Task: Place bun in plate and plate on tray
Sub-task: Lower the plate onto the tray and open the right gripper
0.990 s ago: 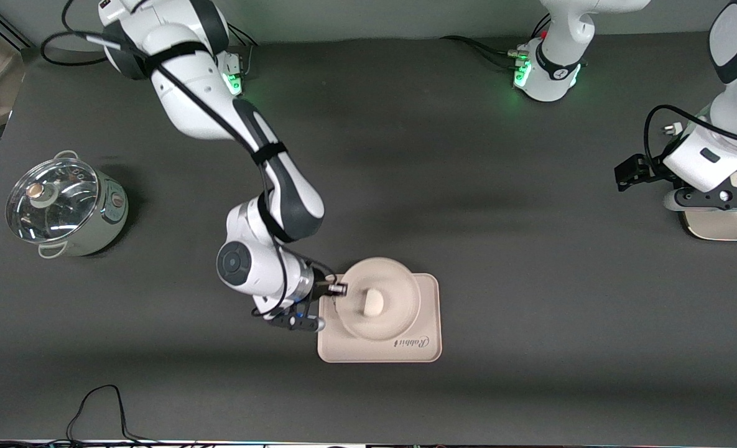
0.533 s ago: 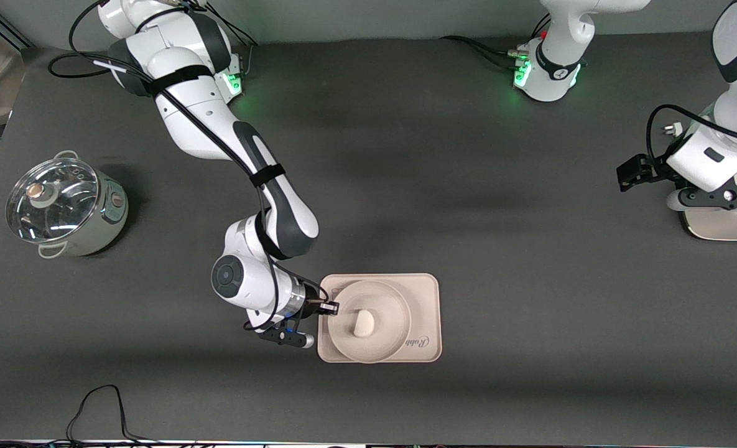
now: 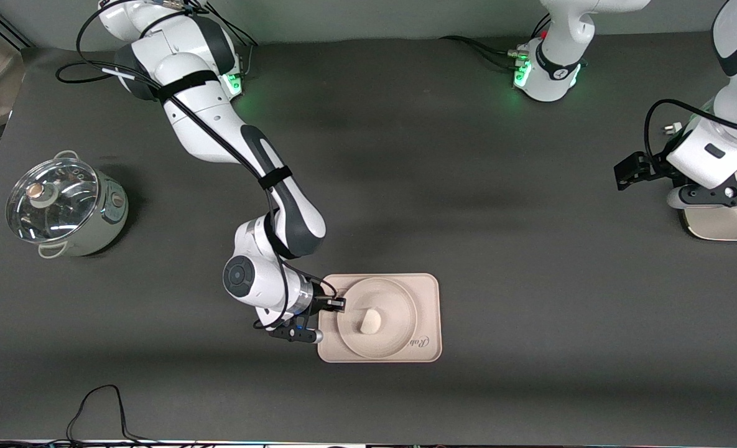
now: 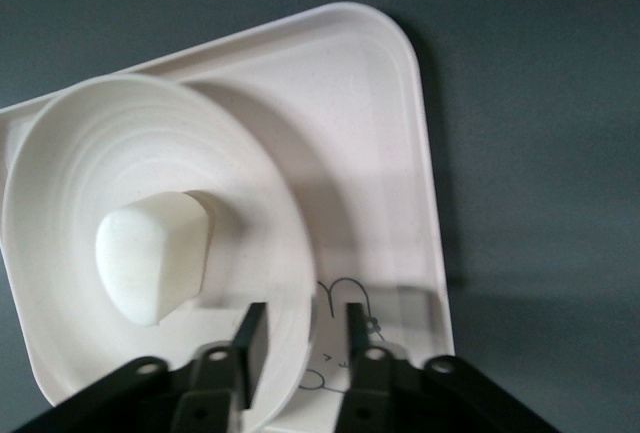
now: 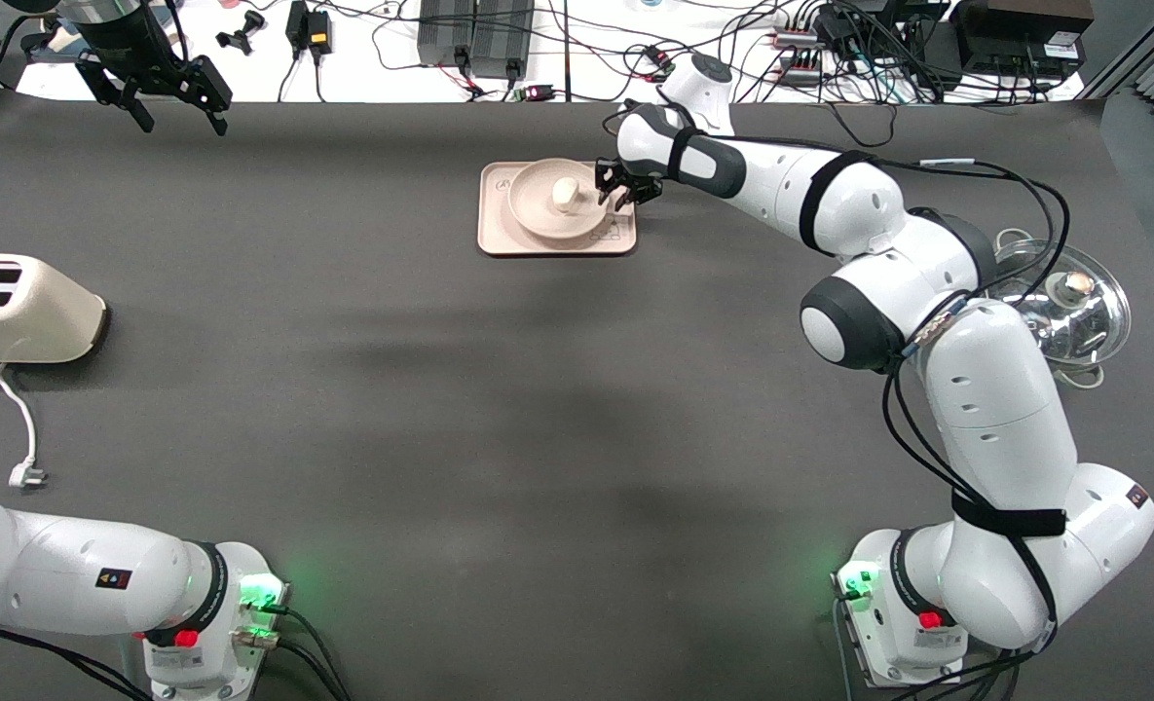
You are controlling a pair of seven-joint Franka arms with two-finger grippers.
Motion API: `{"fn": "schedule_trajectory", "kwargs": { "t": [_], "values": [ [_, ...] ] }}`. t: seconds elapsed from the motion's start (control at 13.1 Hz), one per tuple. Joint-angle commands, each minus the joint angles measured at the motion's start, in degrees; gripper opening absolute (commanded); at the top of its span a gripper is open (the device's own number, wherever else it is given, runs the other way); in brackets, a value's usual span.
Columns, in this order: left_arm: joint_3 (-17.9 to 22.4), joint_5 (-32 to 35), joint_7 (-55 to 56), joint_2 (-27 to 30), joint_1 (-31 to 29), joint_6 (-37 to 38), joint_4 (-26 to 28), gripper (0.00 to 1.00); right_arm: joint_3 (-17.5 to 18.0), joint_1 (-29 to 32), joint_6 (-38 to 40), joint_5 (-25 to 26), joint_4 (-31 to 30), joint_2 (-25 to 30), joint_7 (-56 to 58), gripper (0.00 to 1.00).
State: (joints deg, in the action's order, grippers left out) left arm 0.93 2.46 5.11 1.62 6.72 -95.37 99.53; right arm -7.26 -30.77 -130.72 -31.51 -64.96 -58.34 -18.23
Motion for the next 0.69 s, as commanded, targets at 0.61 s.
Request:
{"fn": "schedule_trajectory", "kwargs": {
  "t": [0.61],
  "values": [
    [-0.1,-0.6,0.6,0.2,0.1,1.4,-0.6,1.0,-1.2,1.5,12.9,13.1,1.4,11.1,1.5,1.0]
  ]
}}
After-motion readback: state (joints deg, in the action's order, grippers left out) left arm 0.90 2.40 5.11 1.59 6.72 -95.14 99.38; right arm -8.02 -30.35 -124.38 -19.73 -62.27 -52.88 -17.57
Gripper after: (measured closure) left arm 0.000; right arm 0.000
